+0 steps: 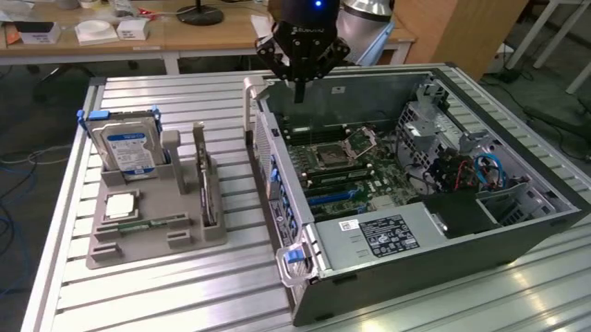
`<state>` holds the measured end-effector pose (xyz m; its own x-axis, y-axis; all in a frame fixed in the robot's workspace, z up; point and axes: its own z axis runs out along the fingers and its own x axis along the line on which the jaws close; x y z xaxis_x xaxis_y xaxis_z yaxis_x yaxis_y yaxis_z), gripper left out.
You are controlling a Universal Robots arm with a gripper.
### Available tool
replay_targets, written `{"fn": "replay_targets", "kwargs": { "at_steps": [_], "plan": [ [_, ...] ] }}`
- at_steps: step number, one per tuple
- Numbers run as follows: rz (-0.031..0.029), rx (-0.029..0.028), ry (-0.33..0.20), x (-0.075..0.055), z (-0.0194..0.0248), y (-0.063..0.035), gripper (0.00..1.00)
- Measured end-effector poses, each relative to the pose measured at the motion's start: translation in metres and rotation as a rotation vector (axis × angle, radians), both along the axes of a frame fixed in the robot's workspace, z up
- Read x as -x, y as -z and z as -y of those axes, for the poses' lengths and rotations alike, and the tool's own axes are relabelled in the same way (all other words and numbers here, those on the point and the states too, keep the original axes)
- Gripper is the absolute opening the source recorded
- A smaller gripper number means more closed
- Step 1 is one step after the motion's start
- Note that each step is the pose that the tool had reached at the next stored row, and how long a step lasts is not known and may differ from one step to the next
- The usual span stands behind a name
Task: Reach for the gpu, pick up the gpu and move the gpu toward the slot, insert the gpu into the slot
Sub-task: 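Reach for the gpu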
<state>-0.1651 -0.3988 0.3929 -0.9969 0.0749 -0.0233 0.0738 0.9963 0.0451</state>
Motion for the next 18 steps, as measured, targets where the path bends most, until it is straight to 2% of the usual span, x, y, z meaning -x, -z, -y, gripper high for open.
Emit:
{"fn": "replay_targets", "kwargs": {
  "at_steps": [18],
  "plan": [
    [0.0000, 0.0000, 0.000, 0.047, 0.0000, 0.0009, 0.10]
  ]
}}
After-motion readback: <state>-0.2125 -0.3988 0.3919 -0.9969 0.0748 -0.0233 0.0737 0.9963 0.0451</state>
